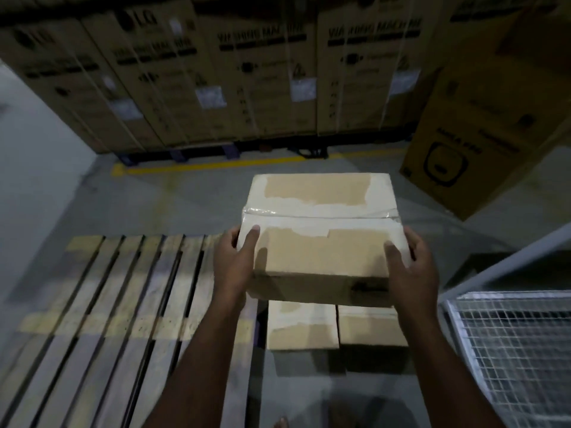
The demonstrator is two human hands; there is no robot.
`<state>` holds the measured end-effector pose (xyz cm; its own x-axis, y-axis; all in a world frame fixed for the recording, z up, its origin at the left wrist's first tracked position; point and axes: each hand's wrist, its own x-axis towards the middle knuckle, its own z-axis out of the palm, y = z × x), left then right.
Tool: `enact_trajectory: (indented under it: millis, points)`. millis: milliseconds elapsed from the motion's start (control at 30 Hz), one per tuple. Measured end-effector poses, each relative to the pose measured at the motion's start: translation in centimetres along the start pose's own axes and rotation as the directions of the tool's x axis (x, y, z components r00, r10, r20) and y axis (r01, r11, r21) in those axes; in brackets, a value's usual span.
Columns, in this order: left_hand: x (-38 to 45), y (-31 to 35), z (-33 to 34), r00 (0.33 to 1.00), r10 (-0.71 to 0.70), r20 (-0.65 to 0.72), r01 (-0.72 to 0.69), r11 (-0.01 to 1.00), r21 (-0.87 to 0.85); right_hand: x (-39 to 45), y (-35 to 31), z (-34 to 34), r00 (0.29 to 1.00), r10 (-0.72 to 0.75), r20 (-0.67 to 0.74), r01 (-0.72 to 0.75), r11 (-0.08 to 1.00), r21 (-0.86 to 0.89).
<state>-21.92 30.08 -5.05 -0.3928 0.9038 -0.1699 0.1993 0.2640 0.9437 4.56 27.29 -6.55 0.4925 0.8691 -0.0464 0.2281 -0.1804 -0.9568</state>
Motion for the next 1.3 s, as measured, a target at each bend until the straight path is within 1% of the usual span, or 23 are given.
enact_trajectory:
  millis: [100,200,300,400,467,600,667,767,867,967,1133,1200,1300]
  points:
    - [-2.2,5.4,-1.3,0.992,0.120,0.028,-0.118,0.991,-0.063,-1.6,-5.2,-3.6,0.997,-0.047,-0.067,0.054,0.992,0.112]
    - [-4.3,9.6,-2.2,0.987,0.142,0.076,-0.127,0.976,-0.177,-3.7,-9.2,-6.9,0.983,-0.094,-0.157,0.118,0.981,0.152]
    - [-6.3,12.2,-2.8,0.969,0.167,0.182,-0.108,0.948,-0.299,-6.6,-12.0,-9.6,0.959,-0.131,-0.251,0.170,0.976,0.140]
    - [-8.3,13.3,-3.5,0.919,0.257,0.298,-0.148,0.927,-0.345,-10.6,-13.1,-11.6,0.927,-0.139,-0.349,0.203,0.967,0.154]
    - [-9.8,13.7,-3.8,0.885,0.310,0.348,-0.170,0.910,-0.378,-13.4,-13.3,-13.0,0.901,-0.124,-0.415,0.208,0.965,0.162]
    - [-12.7,14.2,-3.8,0.780,0.398,0.482,-0.186,0.884,-0.429,-18.8,-13.1,-15.8,0.848,-0.063,-0.527,0.184,0.966,0.180]
    - [-14.4,14.5,-3.4,0.747,0.421,0.514,-0.201,0.880,-0.430,-21.6,-12.7,-17.3,0.811,-0.049,-0.583,0.184,0.967,0.174]
    - [-17.9,15.0,-2.2,0.700,0.441,0.561,-0.204,0.877,-0.434,-25.4,-12.1,-20.2,0.725,-0.043,-0.687,0.187,0.973,0.137]
    - [-22.2,15.7,-0.8,0.614,0.492,0.617,-0.228,0.859,-0.458,-29.3,-11.5,-23.7,0.623,-0.036,-0.781,0.194,0.975,0.110]
    - [-27.4,16.5,0.5,0.511,0.531,0.676,-0.241,0.843,-0.480,-33.6,-10.6,-27.2,0.528,0.002,-0.849,0.195,0.973,0.123]
    - [-37.1,17.0,1.9,0.307,0.590,0.746,-0.220,0.807,-0.548,-41.9,-9.2,-32.9,0.326,0.037,-0.945,0.224,0.968,0.115]
    - [-41.2,16.8,2.2,0.240,0.599,0.764,-0.189,0.800,-0.569,-45.7,-8.5,-35.2,0.255,0.064,-0.965,0.216,0.969,0.122]
    - [-47.5,15.9,2.4,0.146,0.587,0.796,-0.140,0.809,-0.571,-51.7,-7.5,-38.5,0.159,0.059,-0.985,0.213,0.973,0.093]
